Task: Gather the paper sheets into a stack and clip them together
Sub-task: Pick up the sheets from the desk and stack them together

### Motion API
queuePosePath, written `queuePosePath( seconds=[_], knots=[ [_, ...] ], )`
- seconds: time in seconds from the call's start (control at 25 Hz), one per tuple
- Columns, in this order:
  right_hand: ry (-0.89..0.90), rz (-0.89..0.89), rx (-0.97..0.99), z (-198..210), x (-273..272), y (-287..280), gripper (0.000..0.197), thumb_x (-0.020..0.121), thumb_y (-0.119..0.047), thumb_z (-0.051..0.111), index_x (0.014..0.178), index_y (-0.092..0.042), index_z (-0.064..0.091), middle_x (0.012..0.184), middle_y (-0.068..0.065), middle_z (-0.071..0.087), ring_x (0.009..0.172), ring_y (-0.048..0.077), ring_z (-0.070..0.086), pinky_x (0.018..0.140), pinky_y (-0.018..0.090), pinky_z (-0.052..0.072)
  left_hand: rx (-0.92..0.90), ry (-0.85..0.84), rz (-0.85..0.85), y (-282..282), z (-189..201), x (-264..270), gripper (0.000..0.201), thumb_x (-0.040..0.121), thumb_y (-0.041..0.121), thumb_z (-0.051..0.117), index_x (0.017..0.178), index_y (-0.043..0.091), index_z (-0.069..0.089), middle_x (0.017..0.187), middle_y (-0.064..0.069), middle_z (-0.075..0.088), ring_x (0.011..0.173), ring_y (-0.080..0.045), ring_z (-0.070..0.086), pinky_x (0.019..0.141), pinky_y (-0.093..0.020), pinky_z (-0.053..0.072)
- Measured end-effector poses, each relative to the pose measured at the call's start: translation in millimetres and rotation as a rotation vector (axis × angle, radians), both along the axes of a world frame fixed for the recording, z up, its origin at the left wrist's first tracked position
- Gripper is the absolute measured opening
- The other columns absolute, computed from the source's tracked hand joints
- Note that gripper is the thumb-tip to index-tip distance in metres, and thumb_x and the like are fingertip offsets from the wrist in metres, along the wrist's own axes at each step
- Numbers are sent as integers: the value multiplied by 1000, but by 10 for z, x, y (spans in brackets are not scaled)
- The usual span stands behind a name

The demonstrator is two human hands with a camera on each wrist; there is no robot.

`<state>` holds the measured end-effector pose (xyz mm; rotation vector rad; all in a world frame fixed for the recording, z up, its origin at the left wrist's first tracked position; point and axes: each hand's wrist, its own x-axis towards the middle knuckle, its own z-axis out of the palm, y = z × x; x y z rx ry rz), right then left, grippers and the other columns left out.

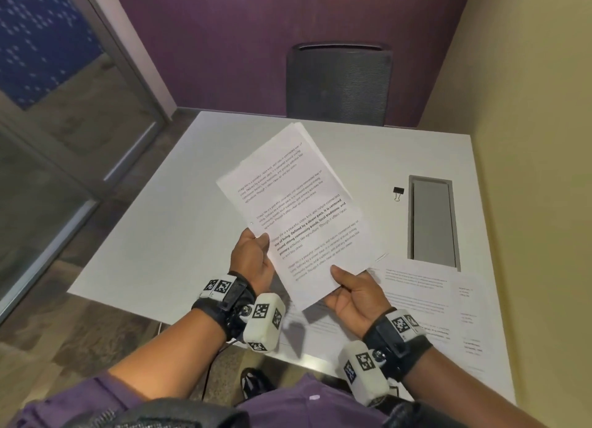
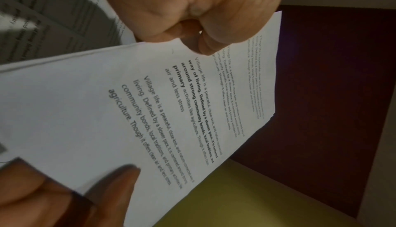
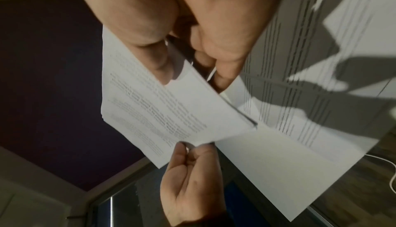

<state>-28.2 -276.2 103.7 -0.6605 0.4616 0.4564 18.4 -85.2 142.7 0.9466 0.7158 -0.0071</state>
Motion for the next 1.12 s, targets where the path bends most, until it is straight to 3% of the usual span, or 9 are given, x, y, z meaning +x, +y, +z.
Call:
queuePosePath(
  seconds=[0.24, 0.36, 0.4, 0.52, 0.64, 0.72, 0.92, 1.0, 1.12],
  knots=[
    [-80, -53, -417, 32, 183, 579, 33, 93, 10, 55, 118, -9, 66, 119, 11, 73, 108, 32, 70, 93, 53, 55, -54, -46, -94, 908, -116, 73, 25, 95, -10, 45, 92, 11, 57, 111, -17, 68, 97, -29, 65, 92, -49, 52],
    [-119, 40, -626, -5, 174, 610, 22, 92, 5, 61, 99, -13, 72, 101, 12, 76, 93, 37, 65, 65, 39, 54, 157, -19, -130, 1593, -191, 173, 24, 92, -6, 60, 105, 14, 54, 115, -19, 63, 97, -28, 65, 89, -47, 53],
    [-113, 52, -648, -24, 155, 604, 22, 92, 5, 61, 98, -12, 72, 100, 13, 76, 88, 38, 63, 59, 35, 51, 295, -19, -189, 1831, -234, 211, 34, 90, -2, 67, 115, 17, 54, 121, -14, 63, 101, -25, 65, 88, -42, 54],
    [-159, 140, -742, 4, 29, 539, 22, 92, 3, 61, 102, -12, 73, 102, 13, 77, 86, 32, 66, 73, 40, 50, 594, -70, -538, 2212, -360, 286, 59, 80, 5, 80, 126, 31, 54, 131, -1, 62, 119, -18, 59, 98, -40, 50],
    [-235, 305, -953, 84, -58, 487, 24, 92, -3, 64, 72, -14, 70, 61, 0, 64, 56, 11, 51, 57, 23, 42, 554, -96, -790, 2072, -338, 304, 51, 85, -2, 70, 123, 30, 56, 112, -5, 72, 103, -23, 69, 80, -39, 57],
    [-235, 332, -1042, 62, -39, 419, 41, 90, -6, 66, 51, -16, 57, 49, -4, 53, 45, 7, 47, 53, 20, 41, 571, -80, -785, 1902, -334, 321, 45, 87, -10, 58, 120, 20, 59, 96, -6, 73, 89, -27, 68, 66, -31, 55],
    [-229, 281, -1032, -116, 229, 198, 19, 88, 0, 65, 83, -16, 73, 80, 4, 75, 75, 21, 68, 73, 38, 55, 492, 28, -644, 1646, -450, 338, 26, 72, -3, 55, 96, 0, 66, 95, -15, 70, 95, -36, 64, 79, -39, 51],
    [-215, 245, -1020, -161, 339, 189, 21, 86, 2, 66, 85, -18, 72, 89, 10, 75, 80, 21, 68, 78, 40, 54, 518, 33, -559, 1586, -449, 340, 26, 63, 3, 56, 86, 3, 68, 88, -13, 65, 89, -31, 58, 78, -39, 46],
    [-191, 231, -1035, -282, 426, 207, 3, 82, -2, 70, 84, -2, 71, 78, 12, 69, 70, 24, 61, 69, 40, 50, 560, 3, -428, 1488, -458, 322, 26, 80, -8, 57, 86, 13, 70, 88, -4, 68, 84, -16, 62, 80, -28, 48]
  ],
)
